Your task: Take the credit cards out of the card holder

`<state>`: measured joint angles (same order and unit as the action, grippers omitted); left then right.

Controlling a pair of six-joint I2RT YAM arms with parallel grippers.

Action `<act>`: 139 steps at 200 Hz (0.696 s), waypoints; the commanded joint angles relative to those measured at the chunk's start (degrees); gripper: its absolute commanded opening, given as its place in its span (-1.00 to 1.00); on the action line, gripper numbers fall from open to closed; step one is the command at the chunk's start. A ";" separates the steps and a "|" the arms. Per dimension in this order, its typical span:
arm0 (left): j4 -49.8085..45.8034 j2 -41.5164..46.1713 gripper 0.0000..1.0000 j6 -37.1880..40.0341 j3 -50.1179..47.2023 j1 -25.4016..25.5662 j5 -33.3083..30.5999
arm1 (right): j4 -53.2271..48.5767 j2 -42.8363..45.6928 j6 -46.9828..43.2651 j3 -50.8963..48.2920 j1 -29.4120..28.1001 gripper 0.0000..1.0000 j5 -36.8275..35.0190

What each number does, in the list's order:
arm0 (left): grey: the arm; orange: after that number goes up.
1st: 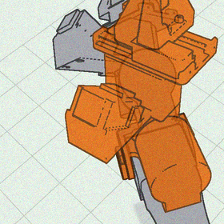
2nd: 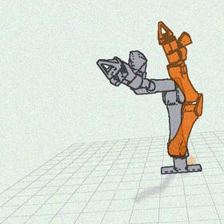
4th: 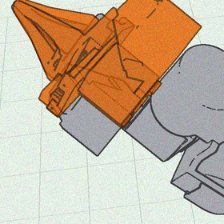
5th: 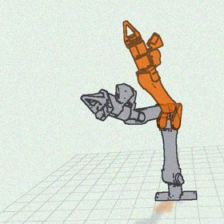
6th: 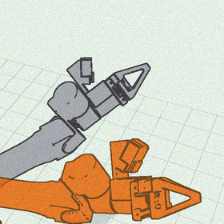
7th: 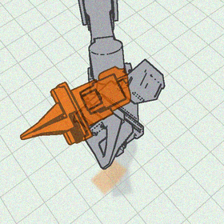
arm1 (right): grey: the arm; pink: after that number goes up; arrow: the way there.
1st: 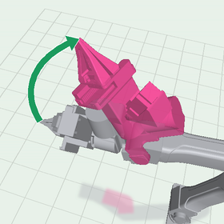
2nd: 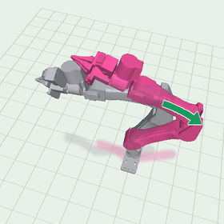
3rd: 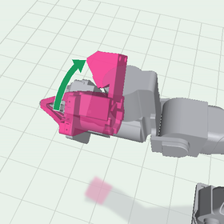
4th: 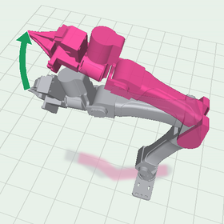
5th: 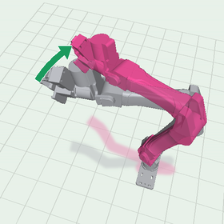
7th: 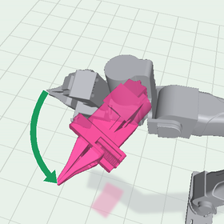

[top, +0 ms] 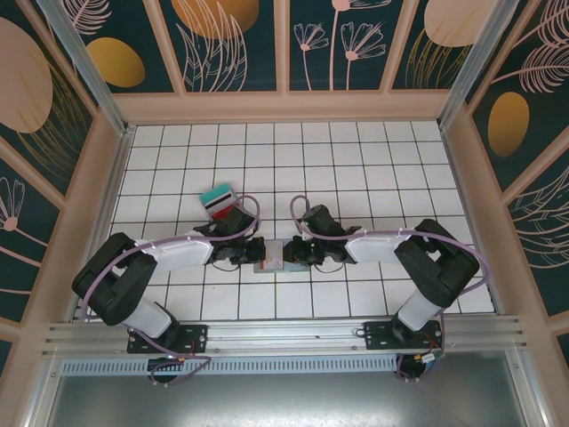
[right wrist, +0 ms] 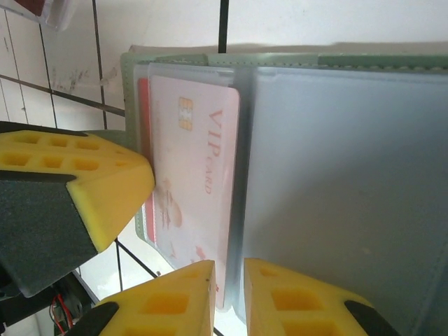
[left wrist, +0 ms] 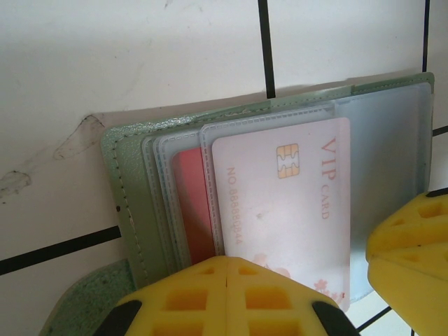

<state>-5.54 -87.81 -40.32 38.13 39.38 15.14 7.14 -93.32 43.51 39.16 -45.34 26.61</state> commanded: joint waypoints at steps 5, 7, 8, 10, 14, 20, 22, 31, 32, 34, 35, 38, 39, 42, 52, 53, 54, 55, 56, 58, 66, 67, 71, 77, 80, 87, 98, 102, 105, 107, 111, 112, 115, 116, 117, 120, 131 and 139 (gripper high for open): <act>-2.28 -1.40 -1.00 0.06 -0.80 0.53 -0.45 | 2.82 -2.17 0.72 -0.16 0.34 -0.64 2.69; -2.28 -1.40 -1.00 0.04 -0.82 0.53 -0.46 | 2.87 -2.34 0.71 -0.14 0.34 -0.64 2.80; -2.28 -1.40 -1.00 0.05 -0.80 0.53 -0.46 | 2.87 -2.41 0.75 -0.09 0.34 -0.64 2.81; -2.28 -1.33 -1.00 0.04 -0.78 0.57 -0.41 | 3.06 -2.51 0.76 -0.06 0.34 -0.64 2.94; -2.26 -1.31 -1.00 0.06 -0.73 0.58 -0.46 | 3.17 -2.69 0.66 0.02 0.34 -0.64 3.07; -2.28 -1.31 -1.00 -0.07 -0.84 0.53 -0.46 | 3.38 -2.94 0.63 0.17 0.38 -0.65 3.22; -2.28 -1.31 -1.00 -0.04 -0.86 0.57 -0.41 | 3.36 -3.06 0.68 0.25 0.35 -0.65 3.26; -2.28 -1.25 -1.00 -0.04 -0.87 0.68 -0.46 | 3.37 -3.51 0.61 0.47 0.42 -0.65 3.52; -2.28 -1.28 -1.00 -0.03 -0.91 0.69 -0.46 | 3.39 -3.57 0.61 0.52 0.42 -0.65 3.53; -2.28 -1.26 -1.00 -0.05 -0.87 0.68 -0.46 | 3.38 -3.63 0.61 0.56 0.43 -0.65 3.58; -2.28 -1.29 -1.00 -0.04 -0.91 0.69 -0.46 | 3.40 -3.72 0.61 0.56 0.43 -0.65 3.60; -2.28 -1.29 -1.00 -0.03 -0.86 0.65 -0.50 | 3.38 -3.81 0.60 0.65 0.43 -0.66 3.62; -2.28 -1.30 -1.00 -0.03 -0.91 0.63 -0.44 | 3.39 -3.85 0.61 0.65 0.43 -0.66 3.62; -2.28 -1.28 -1.00 -0.05 -0.89 0.64 -0.44 | 3.45 -3.90 0.58 0.65 0.43 -0.65 3.62; -2.28 -1.31 -1.00 -0.03 -0.86 0.65 -0.42 | 3.67 -4.22 0.68 0.66 0.51 -0.66 3.69; -2.28 -1.31 -1.00 -0.03 -0.86 0.68 -0.48 | 3.67 -4.23 0.65 0.66 0.52 -0.66 3.70; -2.28 -1.31 -1.00 -0.03 -0.91 0.73 -0.51 | 3.67 -4.28 0.67 0.70 0.52 -0.67 3.71; -2.28 -1.31 -1.00 -0.03 -0.89 0.76 -0.53 | 3.67 -4.30 0.64 0.72 0.52 -0.68 3.71; -2.28 -1.31 -1.00 -0.03 -0.87 0.73 -0.54 | 3.72 -4.32 0.67 0.73 0.52 -0.68 3.75; -2.28 -1.31 -1.00 -0.07 -0.93 0.73 -0.54 | 3.75 -4.33 0.65 0.74 0.52 -0.69 3.79; -2.28 -1.31 -1.00 -0.03 -0.89 0.76 -0.55 | 3.84 -4.31 0.61 0.74 0.51 -0.72 3.87; -2.28 -1.27 -1.00 -0.03 -0.88 0.77 -0.55 | 3.85 -4.32 0.57 0.74 0.51 -0.72 3.83; -2.28 -1.23 -1.00 -0.07 -0.88 0.78 -0.57 | 3.83 -4.33 0.69 0.75 0.52 -0.74 3.80; -2.28 -1.22 -1.00 -0.08 -0.87 0.77 -0.55 | 3.93 -4.30 0.70 0.66 0.59 -0.83 3.80; -2.28 -1.23 -1.00 -0.10 -0.88 0.79 -0.62 | 3.99 -4.26 0.68 0.58 0.63 -0.91 3.80; -2.41 -1.22 -1.00 -0.13 -0.80 0.79 -0.76 | 4.00 -4.16 0.69 0.40 0.61 -1.00 3.89; -2.84 -1.31 -1.00 -0.20 -0.69 0.78 -1.12 | 3.99 -3.90 0.80 -0.02 0.76 -1.00 3.80; -3.15 -1.31 -1.00 -0.28 -0.61 0.82 -1.43 | 4.07 -3.80 0.91 -0.19 0.85 -1.00 3.72; -3.42 -1.39 -1.00 -0.29 -0.48 0.87 -1.73 | 4.12 -3.64 1.00 -0.29 0.93 -1.00 3.71; -3.60 -1.40 -1.00 -0.31 -0.50 0.83 -1.90 | 4.12 -3.56 1.02 -0.44 0.95 -1.00 3.71; -3.95 -1.48 -1.00 -0.34 -0.30 0.87 -2.22 | 4.15 -3.48 1.02 -0.63 1.04 -1.00 3.71; -4.00 -1.48 -1.00 -0.31 -0.28 0.87 -2.30 | 4.18 -3.42 1.04 -0.65 1.04 -1.00 3.71; -4.22 -1.55 -1.00 -0.22 -0.23 0.80 -2.49 | 4.20 -3.25 1.07 -0.86 1.12 -1.00 3.71; -4.35 -1.56 -1.00 -0.21 -0.19 0.84 -2.57 | 4.20 -3.26 1.11 -0.93 1.17 -1.00 3.71; -4.46 -1.57 -1.00 -0.21 -0.18 0.86 -2.66 | 4.20 -3.27 1.13 -1.02 1.20 -1.00 3.71; -4.70 -1.57 -1.00 -0.20 -0.09 0.85 -3.00 | 4.34 -3.09 1.12 -1.16 1.22 -1.00 3.71; -5.60 -1.66 -1.00 -0.16 -0.04 0.87 -4.23 | 4.46 -2.69 1.24 -1.85 1.47 -1.00 3.71; -6.12 -1.73 -1.00 -0.19 0.06 0.76 -4.99 | 4.55 -2.36 1.40 -2.34 1.69 -1.00 3.79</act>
<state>-5.96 -87.81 -40.34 38.28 39.77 13.93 10.61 -96.60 44.12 38.74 -44.45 30.02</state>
